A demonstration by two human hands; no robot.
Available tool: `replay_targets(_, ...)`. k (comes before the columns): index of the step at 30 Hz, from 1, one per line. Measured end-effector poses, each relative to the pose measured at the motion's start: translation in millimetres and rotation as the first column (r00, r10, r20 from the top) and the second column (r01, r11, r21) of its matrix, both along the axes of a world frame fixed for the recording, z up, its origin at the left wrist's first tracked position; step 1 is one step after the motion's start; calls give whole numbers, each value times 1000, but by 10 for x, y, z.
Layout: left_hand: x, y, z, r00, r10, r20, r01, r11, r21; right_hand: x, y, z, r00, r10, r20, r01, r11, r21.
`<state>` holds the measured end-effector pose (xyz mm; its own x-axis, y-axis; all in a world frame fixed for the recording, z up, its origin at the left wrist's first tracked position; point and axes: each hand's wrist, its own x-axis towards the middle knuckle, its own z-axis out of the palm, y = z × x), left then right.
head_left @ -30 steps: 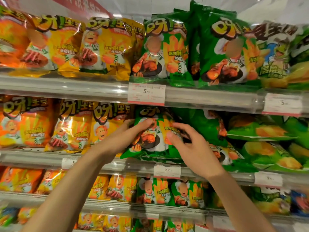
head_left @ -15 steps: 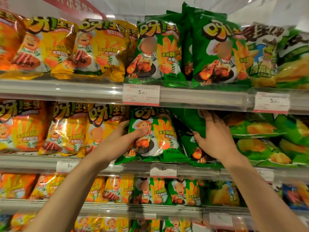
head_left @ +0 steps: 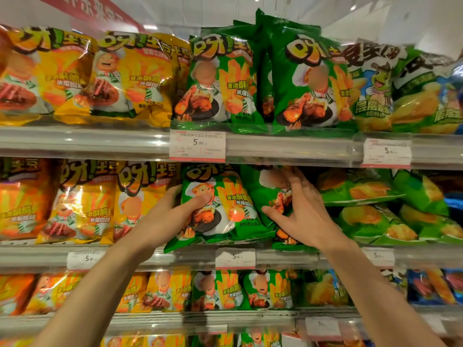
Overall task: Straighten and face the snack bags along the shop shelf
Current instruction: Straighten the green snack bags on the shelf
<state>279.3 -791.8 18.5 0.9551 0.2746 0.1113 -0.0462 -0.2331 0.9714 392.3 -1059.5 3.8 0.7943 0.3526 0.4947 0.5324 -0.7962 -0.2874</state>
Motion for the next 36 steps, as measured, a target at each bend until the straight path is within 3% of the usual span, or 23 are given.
replay_targets(5, 14, -7, -14, 1000, 7, 12, -7, 1000, 8, -45, 133, -73, 969, -215, 120, 213, 976, 36)
replay_targets(10, 8, -23, -7, 999, -14, 44, 14, 1000, 5, 45, 93, 16, 901, -407, 148, 419, 906, -57)
replay_targets(18, -22, -4, 10, 998, -38, 44, 38, 999, 0, 75, 66, 109, 893, -445, 69, 450, 884, -127)
replay_targets(22, -42, 29, 34, 998, -51, 45, 51, 999, -1, -41, 45, 187, 934, -353, 61, 355, 934, -44)
replay_targets(27, -69, 48, 29, 996, -77, 50, 77, 997, -1, -342, 134, 195, 986, -134, 98, 114, 976, 187)
replay_targets(32, -164, 85, 12, 987, -146, 65, 145, 989, 23, -552, 450, 194, 951, 115, -286, 4, 923, 385)
replay_targets(36, -267, 164, 18, 982, -181, 47, 179, 983, 52, -620, 594, 147, 924, 159, -348, 11, 899, 438)
